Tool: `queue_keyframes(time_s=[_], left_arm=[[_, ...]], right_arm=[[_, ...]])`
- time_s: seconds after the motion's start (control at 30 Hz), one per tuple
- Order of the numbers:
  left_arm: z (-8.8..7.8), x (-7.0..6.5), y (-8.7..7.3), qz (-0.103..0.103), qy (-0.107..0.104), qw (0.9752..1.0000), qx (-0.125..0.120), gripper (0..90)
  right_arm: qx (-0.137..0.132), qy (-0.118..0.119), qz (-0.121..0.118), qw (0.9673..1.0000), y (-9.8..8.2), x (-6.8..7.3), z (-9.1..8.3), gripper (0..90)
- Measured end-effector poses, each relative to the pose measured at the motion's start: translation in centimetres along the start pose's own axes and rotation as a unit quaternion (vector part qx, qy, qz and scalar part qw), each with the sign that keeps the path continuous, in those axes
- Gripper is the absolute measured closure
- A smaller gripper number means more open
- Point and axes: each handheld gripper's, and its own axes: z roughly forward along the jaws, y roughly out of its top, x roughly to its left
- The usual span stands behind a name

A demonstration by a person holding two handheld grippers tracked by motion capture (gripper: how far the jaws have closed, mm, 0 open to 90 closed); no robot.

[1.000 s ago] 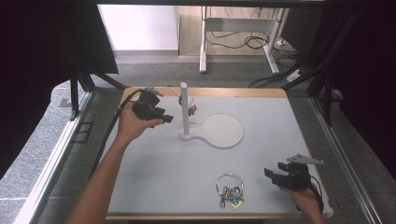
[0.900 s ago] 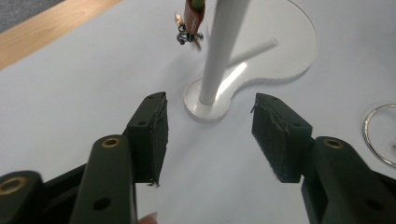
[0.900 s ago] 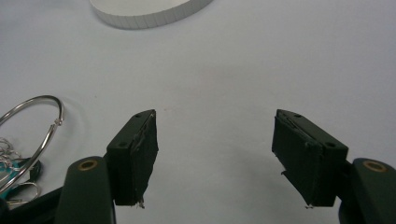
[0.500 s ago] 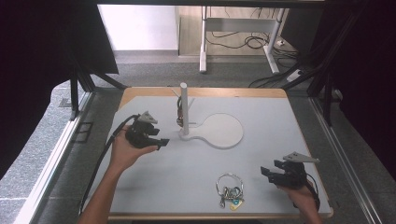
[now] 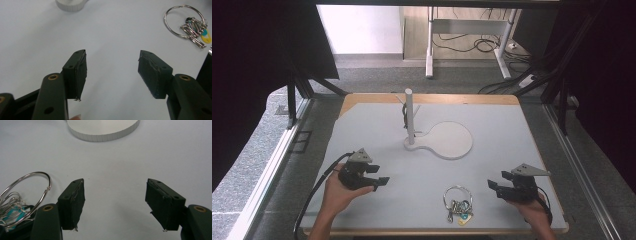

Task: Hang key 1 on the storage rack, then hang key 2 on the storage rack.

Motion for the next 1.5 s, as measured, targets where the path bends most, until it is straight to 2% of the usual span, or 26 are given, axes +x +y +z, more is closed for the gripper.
queue_keyframes(time_s=[0.07,0.13,0.27,0.37,0.47,0.57,0.67,0.83,0.9,1.0,1.1,1.2,1.27,1.33,1.37,1.43,1.47,1.5], left_arm=[[-0.2,0.1,-0.4,0.004,-0.002,1.0000,0.001,40.0],[-0.3,0.2,-0.9,-0.005,-0.012,0.9999,-0.006,40.1],[-0.5,0.3,-1.6,-0.012,0.000,0.9999,-0.003,40.1],[-0.8,0.3,-2.0,-0.017,-0.003,0.9998,-0.007,39.5],[-0.9,0.4,-2.1,-0.020,0.000,0.9998,-0.009,39.4],[-0.7,0.4,-2.0,-0.019,0.000,0.9998,-0.008,39.6],[-0.7,0.3,-2.2,-0.019,-0.007,0.9998,-0.004,39.5],[-1.3,0.2,-2.7,-0.030,-0.011,0.9994,-0.016,39.5],[-1.5,0.3,-2.7,-0.030,-0.008,0.9993,-0.018,39.5],[-1.7,0.2,-2.8,-0.030,-0.011,0.9993,-0.019,39.6],[-1.7,0.3,-2.8,-0.027,-0.011,0.9994,-0.019,39.6],[-1.7,0.2,-2.9,-0.028,-0.011,0.9993,-0.020,39.5],[-1.7,0.1,-2.9,-0.027,-0.012,0.9994,-0.019,39.6],[-1.6,0.0,-2.8,-0.025,-0.008,0.9996,-0.014,39.6],[-1.6,0.0,-2.8,-0.024,-0.003,0.9996,-0.012,39.5],[-1.5,-0.1,-2.8,-0.025,-0.001,0.9997,-0.009,39.5],[-1.5,-0.1,-2.8,-0.025,-0.001,0.9997,-0.009,39.5],[-1.5,-0.1,-2.8,-0.025,-0.001,0.9996,-0.009,39.5]], right_arm=[[0.001,-0.003,-0.005,1.0000,0.0,0.1,-0.2,32.2],[0.001,-0.005,-0.007,1.0000,0.0,0.2,-0.4,32.2],[-0.001,-0.008,-0.007,0.9999,0.0,0.1,-0.6,32.1],[0.000,-0.007,-0.010,0.9999,0.1,0.3,-0.6,32.2],[0.006,0.003,-0.020,0.9998,0.2,0.7,-0.4,32.3],[0.016,0.008,-0.040,0.9990,0.2,1.1,-0.3,35.1],[0.022,0.020,-0.055,0.9980,0.4,1.6,-0.3,36.8],[0.046,0.031,-0.073,0.9958,1.4,2.5,-0.1,39.4],[0.080,0.028,-0.090,0.9923,2.1,2.9,0.1,40.2],[0.116,0.027,-0.095,0.9884,3.3,3.1,0.3,42.6],[0.148,0.041,-0.082,0.9848,4.5,3.2,0.7,46.2],[0.181,0.065,-0.070,0.9789,5.5,3.6,1.4,48.5],[0.204,0.090,-0.066,0.9725,6.2,4.1,2.1,50.7],[0.225,0.104,-0.065,0.9665,6.6,4.5,2.8,52.0],[0.244,0.107,-0.066,0.9615,6.8,4.9,3.3,52.5],[0.270,0.107,-0.077,0.9539,7.1,5.4,3.8,53.3],[0.282,0.103,-0.080,0.9506,7.3,5.7,4.2,54.0],[0.287,0.101,-0.082,0.9491,7.4,5.8,4.4,54.3]])
